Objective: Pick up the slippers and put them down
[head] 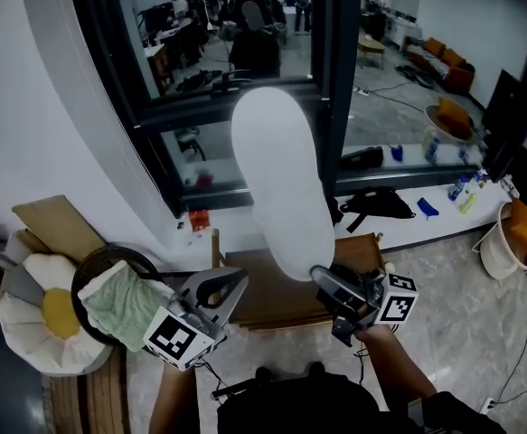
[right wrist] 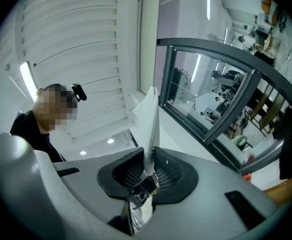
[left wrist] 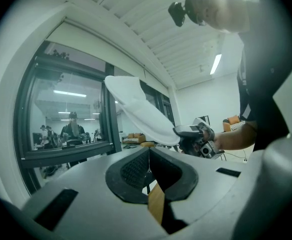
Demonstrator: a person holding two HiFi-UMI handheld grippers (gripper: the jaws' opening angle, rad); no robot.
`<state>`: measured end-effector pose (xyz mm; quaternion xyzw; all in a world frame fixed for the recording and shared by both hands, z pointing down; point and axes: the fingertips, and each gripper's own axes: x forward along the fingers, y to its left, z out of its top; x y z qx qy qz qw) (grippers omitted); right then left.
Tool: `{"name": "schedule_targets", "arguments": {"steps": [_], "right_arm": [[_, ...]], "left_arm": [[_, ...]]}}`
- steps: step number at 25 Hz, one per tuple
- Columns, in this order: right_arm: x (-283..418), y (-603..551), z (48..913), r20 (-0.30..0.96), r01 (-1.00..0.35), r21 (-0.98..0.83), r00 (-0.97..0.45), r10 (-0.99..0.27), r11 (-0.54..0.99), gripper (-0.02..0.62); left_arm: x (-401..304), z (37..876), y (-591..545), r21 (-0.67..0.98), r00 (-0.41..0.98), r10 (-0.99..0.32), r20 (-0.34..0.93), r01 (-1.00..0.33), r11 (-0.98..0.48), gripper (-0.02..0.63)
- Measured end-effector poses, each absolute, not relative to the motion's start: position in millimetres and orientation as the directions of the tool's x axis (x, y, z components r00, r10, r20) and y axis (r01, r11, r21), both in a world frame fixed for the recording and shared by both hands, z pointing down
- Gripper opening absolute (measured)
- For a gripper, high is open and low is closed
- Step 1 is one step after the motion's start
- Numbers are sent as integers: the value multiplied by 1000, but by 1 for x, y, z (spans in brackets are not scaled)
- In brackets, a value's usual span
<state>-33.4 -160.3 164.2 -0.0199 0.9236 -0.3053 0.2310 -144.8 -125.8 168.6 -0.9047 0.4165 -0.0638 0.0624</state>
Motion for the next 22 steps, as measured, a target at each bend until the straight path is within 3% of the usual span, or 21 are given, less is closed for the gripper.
{"name": "schedule_targets", "arguments": {"steps": [22], "right_arm": [[-38,-248,363,-230,-17,-842,-893,-388,539,67]], "left_arm": [[-142,350,-201,127,627,-758,180,-779,-614,12]]}}
